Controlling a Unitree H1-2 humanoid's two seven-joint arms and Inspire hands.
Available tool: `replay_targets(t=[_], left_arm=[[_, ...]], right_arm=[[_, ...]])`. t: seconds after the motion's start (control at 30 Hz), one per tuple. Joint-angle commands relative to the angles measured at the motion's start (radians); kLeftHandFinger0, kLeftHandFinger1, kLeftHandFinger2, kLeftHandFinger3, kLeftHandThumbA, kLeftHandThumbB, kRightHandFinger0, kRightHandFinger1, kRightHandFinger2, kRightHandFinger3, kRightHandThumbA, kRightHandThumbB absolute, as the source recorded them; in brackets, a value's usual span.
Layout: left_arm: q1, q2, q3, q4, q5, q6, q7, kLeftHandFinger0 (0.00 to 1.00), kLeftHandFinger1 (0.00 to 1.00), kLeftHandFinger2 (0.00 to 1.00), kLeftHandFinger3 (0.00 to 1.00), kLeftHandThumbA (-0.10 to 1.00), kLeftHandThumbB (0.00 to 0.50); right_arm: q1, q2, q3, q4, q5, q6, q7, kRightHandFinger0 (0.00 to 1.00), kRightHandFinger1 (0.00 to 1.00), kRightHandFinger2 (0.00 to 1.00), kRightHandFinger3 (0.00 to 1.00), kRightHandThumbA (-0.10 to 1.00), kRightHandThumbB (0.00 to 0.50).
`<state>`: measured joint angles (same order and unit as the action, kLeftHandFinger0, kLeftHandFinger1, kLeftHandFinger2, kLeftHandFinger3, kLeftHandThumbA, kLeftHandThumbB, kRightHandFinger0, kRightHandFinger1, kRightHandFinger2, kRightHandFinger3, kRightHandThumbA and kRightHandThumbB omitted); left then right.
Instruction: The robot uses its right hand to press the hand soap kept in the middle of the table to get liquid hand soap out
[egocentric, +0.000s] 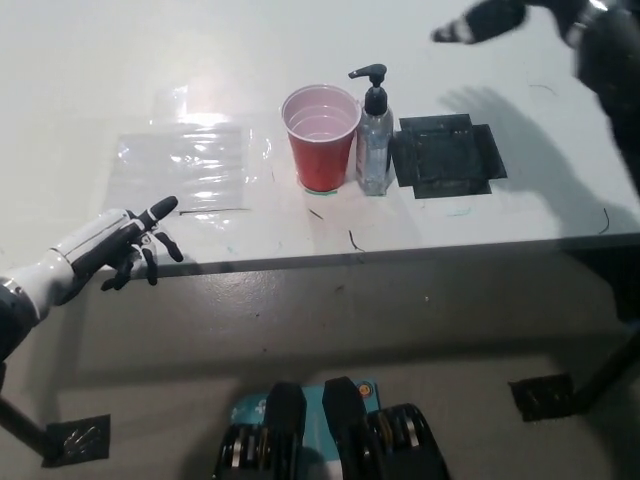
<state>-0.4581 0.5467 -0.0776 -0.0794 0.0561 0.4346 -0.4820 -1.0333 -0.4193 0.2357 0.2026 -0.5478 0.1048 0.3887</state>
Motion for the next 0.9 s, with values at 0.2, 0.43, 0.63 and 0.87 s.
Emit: replay_targets(t=[0.2,0.43,0.63,0.87], left_arm=[[0.009,0.024,0.035,-0.034,-0.006,0.006,0.017,0.07,0.10,0.25,0.52,1.00,0.117],[0.019,0.020,0.036,-0.031,0.005,-0.005,0.022,0.06,0.10,0.26,0.55,1.00,0.114],[0.019,0.016,0.040,-0.018,0.003,-0.011,0.024,0.09,0.11,0.26,0.53,1.00,0.130],[0.028,0.007,0.051,-0.010,0.002,-0.027,0.034,0.03,0.07,0.21,0.48,1.00,0.099]], right_arm=[[0.227,-0.052,-0.192,-0.251,0.200,0.088,0.025,1.00,1.00,1.00,1.00,1.00,0.456],[0.396,-0.024,-0.263,-0.379,0.263,0.105,0.002,1.00,1.00,1.00,1.00,1.00,0.408],[0.532,0.005,-0.316,-0.436,0.301,0.102,-0.033,1.00,1.00,1.00,1.00,1.00,0.329],[0.647,0.050,-0.369,-0.450,0.333,0.101,-0.070,1.00,1.00,1.00,1.00,1.00,0.422]])
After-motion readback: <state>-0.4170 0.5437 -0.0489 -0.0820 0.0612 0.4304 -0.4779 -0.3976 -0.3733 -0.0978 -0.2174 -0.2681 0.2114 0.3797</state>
